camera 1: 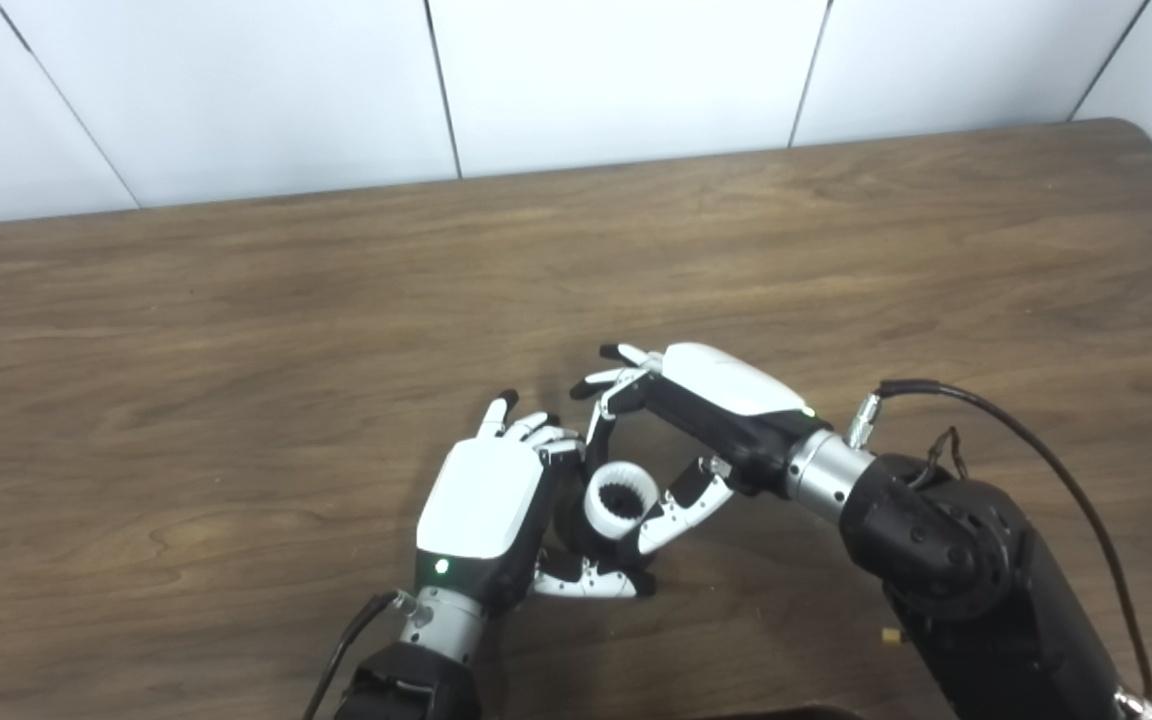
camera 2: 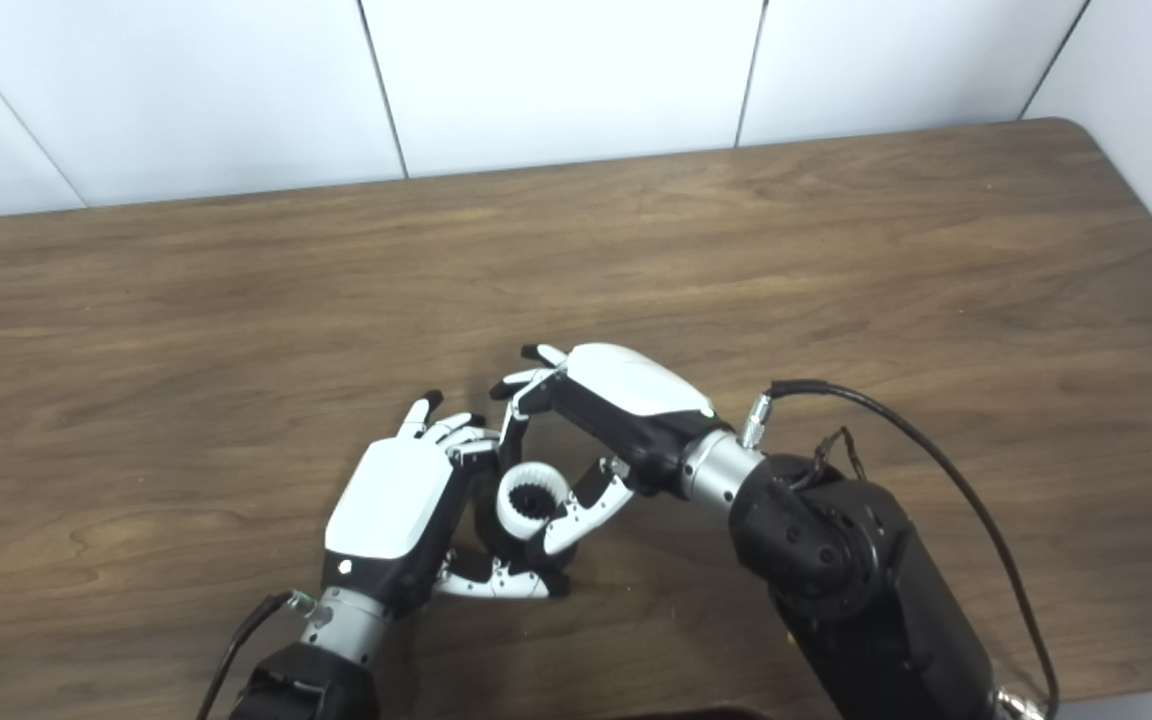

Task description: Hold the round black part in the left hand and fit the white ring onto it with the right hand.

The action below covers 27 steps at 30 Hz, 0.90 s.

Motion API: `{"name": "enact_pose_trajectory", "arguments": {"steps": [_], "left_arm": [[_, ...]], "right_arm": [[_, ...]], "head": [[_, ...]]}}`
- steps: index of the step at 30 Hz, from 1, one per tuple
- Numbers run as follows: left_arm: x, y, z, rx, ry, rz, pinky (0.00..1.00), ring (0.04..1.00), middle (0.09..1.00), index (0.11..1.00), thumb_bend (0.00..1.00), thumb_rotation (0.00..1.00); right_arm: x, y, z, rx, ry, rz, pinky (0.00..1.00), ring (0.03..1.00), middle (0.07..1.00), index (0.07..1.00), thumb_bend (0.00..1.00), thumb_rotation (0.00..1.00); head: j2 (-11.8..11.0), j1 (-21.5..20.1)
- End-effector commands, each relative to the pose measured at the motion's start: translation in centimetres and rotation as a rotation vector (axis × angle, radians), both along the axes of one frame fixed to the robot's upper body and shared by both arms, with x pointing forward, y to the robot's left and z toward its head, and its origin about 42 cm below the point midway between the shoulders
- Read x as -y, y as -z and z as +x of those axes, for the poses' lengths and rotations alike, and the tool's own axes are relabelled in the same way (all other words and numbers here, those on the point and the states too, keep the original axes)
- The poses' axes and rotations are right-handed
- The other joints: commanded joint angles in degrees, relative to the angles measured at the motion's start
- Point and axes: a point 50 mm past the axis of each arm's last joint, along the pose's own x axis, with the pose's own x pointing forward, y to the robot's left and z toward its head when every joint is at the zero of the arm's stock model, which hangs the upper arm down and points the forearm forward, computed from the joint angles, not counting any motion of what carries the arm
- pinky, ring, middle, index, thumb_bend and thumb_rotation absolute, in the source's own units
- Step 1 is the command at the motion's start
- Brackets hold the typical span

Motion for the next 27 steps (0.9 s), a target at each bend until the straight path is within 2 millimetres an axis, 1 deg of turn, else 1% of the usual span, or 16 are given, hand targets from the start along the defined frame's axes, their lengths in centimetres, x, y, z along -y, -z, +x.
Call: {"name": "enact_pose_trajectory", "arguments": {"steps": [1, 14, 27], "left_arm": [[0.42, -0.56, 0.05, 0.019, 0.011, -0.002, 1.0, 0.857, 0.739, 0.484, 0.52, 0.06], [0.72, -0.82, 0.16, 0.021, 0.012, -0.01, 1.0, 0.853, 0.739, 0.484, 0.52, 0.06], [0.76, -0.79, 0.09, 0.023, 0.017, -0.005, 1.0, 0.853, 0.739, 0.484, 0.52, 0.06]], "right_arm": [[-0.04, -0.76, 0.15, 0.059, -0.014, 0.0, 1.0, 1.0, 0.858, 0.485, 0.52, 0.13], [-0.12, -0.37, -0.11, 0.041, -0.021, -0.005, 1.0, 1.0, 0.864, 0.484, 0.52, 0.13], [0.01, -0.01, 0.13, 0.038, -0.016, -0.005, 1.0, 1.0, 0.866, 0.485, 0.52, 0.13]], "head": [[0.0, -0.1], [0.1, 0.2], [0.0, 0.2]]}}
